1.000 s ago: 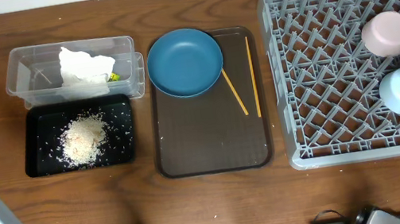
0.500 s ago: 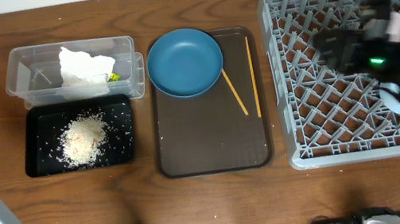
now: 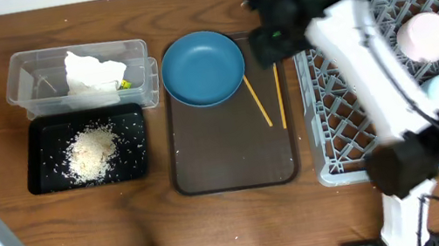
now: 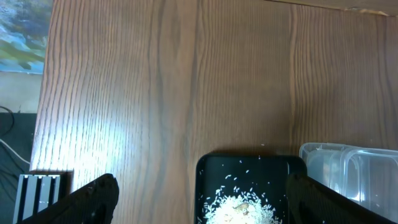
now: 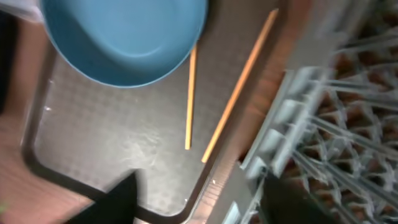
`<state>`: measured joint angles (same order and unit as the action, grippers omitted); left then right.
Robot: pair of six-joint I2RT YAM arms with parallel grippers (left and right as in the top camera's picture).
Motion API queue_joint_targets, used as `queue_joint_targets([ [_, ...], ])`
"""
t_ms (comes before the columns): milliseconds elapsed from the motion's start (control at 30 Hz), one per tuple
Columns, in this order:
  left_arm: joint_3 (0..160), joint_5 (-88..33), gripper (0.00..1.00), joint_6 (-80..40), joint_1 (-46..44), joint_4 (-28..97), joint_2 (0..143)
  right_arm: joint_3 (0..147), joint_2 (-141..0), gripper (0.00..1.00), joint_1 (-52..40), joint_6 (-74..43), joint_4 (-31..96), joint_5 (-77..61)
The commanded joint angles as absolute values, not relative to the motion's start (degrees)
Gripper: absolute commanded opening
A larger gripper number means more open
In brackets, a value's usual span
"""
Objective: Sort waste into correct bins and load items into the dishwasher rack
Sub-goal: 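Open the right gripper and lift it away from the light-blue bowl, then reach the right gripper to the brown tray and grasp a chopstick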
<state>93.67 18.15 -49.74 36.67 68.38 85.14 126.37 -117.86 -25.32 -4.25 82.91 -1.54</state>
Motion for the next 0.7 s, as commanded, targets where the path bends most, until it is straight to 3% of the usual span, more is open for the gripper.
queue_joint_targets([
  [0,93.97,18.65,0.89,-50.26,36.91,68.55,85.62,127.55,-122.61,0.38,-28.60,1.02,83.09,1.67],
  [33,93.97,18.65,0.89,-50.26,36.91,68.55,85.62,127.55,-123.83,0.42,-29.08,0.99,82.46,1.85],
  [100,93.97,18.65,0.89,-50.26,36.91,68.55,85.62,127.48,-125.86,0.64,-29.63,0.95,81.23,2.33],
  [133,93.97,18.65,0.89,-50.26,36.91,68.55,85.62,127.46,-126.87,0.65,-29.78,0.91,80.75,2.37],
  [300,93.97,18.65,0.89,-50.26,36.91,68.55,85.62,127.39,-132.62,0.43,-30.06,0.91,80.42,2.37],
  [433,93.97,18.65,0.89,-50.26,36.91,68.55,85.62,127.39,-137.47,0.34,-30.02,0.97,81.03,3.09],
  [667,93.97,18.65,0.89,-50.26,36.91,68.55,85.62,127.39,-143.55,0.26,-30.02,2.48,83.13,3.66],
])
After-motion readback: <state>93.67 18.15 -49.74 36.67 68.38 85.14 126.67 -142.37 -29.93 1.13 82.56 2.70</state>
